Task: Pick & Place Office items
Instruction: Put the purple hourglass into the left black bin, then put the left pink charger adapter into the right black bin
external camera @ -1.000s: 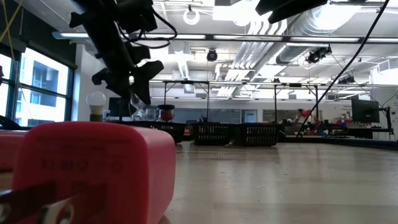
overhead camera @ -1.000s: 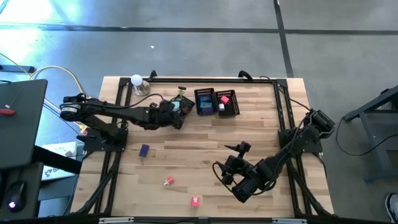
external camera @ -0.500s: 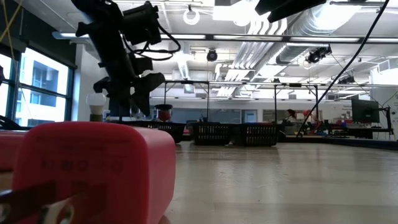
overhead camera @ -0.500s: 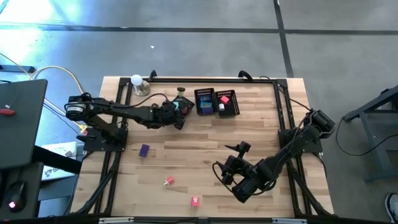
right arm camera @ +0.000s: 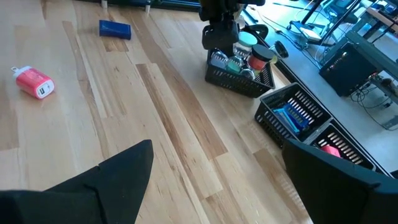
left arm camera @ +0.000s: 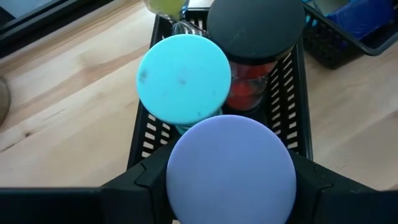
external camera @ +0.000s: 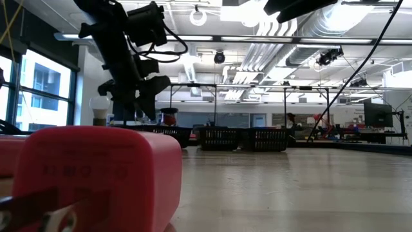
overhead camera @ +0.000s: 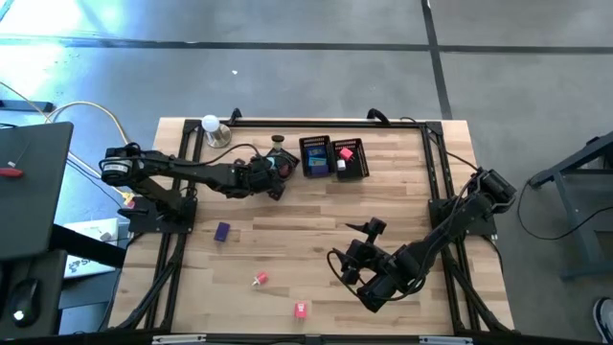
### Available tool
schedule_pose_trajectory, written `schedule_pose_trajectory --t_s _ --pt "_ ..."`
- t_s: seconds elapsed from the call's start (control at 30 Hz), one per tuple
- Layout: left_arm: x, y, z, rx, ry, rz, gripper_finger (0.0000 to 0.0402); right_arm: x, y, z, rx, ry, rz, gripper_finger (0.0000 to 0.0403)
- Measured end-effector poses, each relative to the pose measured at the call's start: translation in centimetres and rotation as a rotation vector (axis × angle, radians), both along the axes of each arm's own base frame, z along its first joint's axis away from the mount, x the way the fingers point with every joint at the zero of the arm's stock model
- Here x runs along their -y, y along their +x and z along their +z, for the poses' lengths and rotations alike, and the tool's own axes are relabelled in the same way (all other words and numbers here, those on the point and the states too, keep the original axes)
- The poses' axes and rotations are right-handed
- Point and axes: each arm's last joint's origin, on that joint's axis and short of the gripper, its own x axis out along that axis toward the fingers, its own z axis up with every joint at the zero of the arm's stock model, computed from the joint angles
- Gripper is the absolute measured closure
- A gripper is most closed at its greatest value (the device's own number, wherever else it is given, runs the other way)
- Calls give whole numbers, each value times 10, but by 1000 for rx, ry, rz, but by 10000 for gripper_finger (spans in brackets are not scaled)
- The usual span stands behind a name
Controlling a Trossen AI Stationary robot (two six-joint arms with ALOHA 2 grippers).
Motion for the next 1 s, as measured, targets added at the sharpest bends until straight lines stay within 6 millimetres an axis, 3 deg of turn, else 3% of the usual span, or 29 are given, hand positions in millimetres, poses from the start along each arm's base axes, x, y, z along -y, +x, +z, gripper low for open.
schedule_pose_trajectory --t_s 0.43,0.73,1.0 --pt "1 1 1 -8 16 -31 118 0 0 0 -3 0 3 56" --pt "6 -3 12 40 -83 -103 114 0 0 0 -6 -1 3 56" --pt "14 -21 32 78 -123 -113 114 0 0 -1 -10 6 6 56"
